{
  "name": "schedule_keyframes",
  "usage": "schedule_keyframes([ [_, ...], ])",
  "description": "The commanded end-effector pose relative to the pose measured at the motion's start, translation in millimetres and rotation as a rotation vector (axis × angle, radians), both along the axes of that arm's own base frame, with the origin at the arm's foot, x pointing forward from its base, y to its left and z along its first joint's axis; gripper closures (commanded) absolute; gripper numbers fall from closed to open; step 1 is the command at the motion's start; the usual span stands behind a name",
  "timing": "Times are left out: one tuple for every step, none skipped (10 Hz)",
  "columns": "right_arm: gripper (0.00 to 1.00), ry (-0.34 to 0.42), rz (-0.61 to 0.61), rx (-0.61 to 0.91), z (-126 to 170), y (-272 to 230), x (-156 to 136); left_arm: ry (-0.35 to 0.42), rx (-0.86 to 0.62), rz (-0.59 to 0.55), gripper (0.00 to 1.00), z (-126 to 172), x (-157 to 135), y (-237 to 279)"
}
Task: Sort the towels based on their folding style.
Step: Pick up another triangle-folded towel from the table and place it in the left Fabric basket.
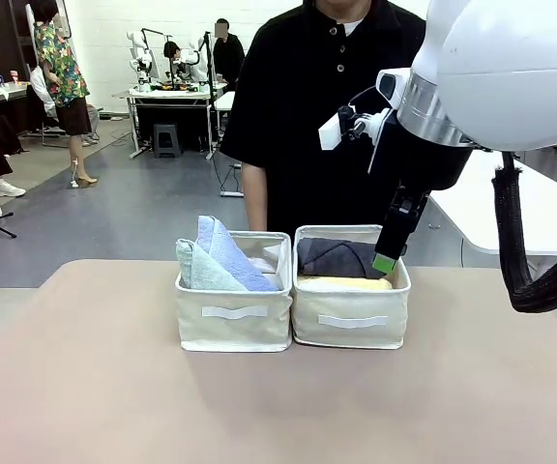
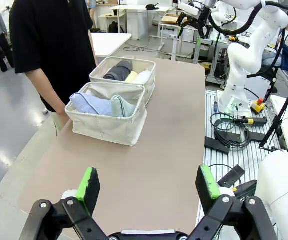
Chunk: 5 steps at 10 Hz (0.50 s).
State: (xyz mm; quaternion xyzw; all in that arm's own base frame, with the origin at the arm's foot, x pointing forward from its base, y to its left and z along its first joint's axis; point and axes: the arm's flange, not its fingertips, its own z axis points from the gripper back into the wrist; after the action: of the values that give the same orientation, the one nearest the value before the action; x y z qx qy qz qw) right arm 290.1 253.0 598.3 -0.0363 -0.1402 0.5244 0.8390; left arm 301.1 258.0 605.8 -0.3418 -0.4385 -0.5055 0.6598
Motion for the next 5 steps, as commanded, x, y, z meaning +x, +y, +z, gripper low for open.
schedule_keyframes([
  [0.00, 0.008, 0.000, -0.011, 1.8, -1.1, 2.2, -0.026, -0.015, -0.006, 0.00, 1.0, -1.3, 1.4],
  [0.00, 0.000, 0.000, 0.000, 0.0, 0.0, 0.0, -0.026, -0.015, -0.006, 0.00, 1.0, -1.3, 1.4],
  [0.00, -0.011, 0.122, 0.152, 32.9, -48.0, -15.7, -0.026, -0.015, -0.006, 0.00, 1.0, -1.3, 1.4],
  [0.00, -0.028, 0.185, 0.264, 57.4, -101.1, -30.9, -0.026, -0.015, -0.006, 0.00, 1.0, -1.3, 1.4],
  [0.00, -0.070, 0.199, 0.346, 71.4, -141.7, -40.1, -0.026, -0.015, -0.006, 0.00, 1.0, -1.3, 1.4],
])
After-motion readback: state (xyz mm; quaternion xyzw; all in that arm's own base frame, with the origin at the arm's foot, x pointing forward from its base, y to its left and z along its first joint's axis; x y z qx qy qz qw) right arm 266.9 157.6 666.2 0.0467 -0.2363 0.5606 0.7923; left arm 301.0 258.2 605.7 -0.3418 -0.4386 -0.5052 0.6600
